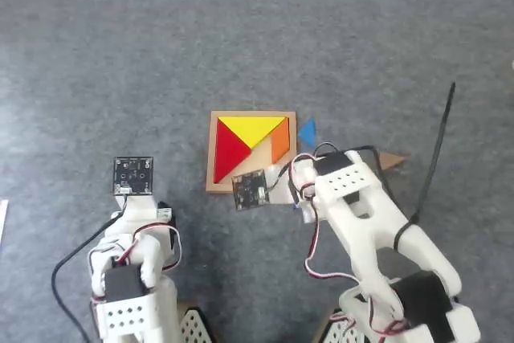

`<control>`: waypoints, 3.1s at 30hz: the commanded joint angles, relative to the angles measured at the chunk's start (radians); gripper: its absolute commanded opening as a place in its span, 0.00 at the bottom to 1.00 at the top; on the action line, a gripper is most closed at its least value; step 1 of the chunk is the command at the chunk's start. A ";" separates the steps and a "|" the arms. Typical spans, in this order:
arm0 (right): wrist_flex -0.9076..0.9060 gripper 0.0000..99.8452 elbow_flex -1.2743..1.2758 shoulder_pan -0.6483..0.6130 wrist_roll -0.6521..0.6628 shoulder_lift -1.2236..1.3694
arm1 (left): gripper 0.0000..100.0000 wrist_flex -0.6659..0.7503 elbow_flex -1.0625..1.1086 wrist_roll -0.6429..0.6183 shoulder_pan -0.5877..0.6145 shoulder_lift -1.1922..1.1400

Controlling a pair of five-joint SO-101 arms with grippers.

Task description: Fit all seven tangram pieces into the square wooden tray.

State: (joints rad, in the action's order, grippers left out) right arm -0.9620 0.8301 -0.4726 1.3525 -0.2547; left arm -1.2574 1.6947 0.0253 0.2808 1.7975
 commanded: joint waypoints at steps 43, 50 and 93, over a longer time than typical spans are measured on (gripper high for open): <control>0.018 0.28 -0.157 0.107 0.068 0.272 | 0.08 -0.003 -0.012 0.000 -0.003 0.018; 0.031 0.27 -0.153 0.111 0.035 0.266 | 0.08 -0.003 -0.012 0.000 -0.003 0.018; 0.053 0.04 0.000 0.005 -0.178 -0.105 | 0.08 -0.003 -0.012 0.000 -0.003 0.018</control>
State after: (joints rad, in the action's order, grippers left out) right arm -0.9160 0.8393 -0.4373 1.2114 -0.2977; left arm -1.2574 1.6947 0.0253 0.2808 1.7975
